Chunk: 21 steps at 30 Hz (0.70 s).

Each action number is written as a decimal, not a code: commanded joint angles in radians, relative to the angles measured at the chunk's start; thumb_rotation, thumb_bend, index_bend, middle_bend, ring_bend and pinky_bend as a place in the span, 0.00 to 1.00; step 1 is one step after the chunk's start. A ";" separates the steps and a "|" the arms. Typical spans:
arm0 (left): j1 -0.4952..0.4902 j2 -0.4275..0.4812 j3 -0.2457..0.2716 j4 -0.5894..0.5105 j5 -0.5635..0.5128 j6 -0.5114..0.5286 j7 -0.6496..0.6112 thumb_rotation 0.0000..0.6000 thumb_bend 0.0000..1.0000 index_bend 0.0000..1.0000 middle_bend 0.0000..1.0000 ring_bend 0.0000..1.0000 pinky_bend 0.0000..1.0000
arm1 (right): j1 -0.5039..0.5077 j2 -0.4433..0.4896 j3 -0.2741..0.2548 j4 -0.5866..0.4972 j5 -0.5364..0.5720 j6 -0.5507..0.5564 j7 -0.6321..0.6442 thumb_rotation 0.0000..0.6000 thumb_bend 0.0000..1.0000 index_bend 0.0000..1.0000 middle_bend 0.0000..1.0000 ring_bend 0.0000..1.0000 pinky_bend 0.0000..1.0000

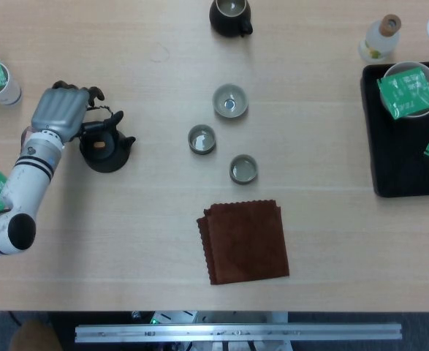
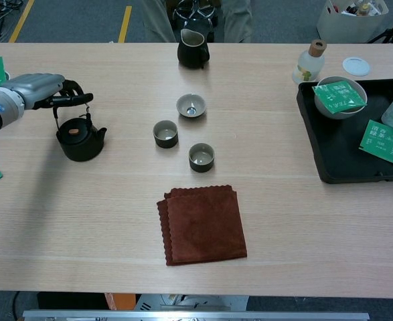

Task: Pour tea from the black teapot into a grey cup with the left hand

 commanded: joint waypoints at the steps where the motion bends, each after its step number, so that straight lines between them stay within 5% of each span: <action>1: -0.010 -0.003 0.009 -0.011 -0.024 0.007 0.019 0.00 0.18 0.24 0.33 0.23 0.13 | -0.001 -0.001 -0.001 0.003 0.001 0.001 0.004 1.00 0.07 0.22 0.31 0.18 0.23; 21: -0.017 0.048 0.044 -0.162 -0.058 0.121 0.108 0.00 0.17 0.30 0.41 0.29 0.13 | -0.012 -0.011 -0.008 0.036 0.001 0.014 0.041 1.00 0.07 0.22 0.31 0.18 0.23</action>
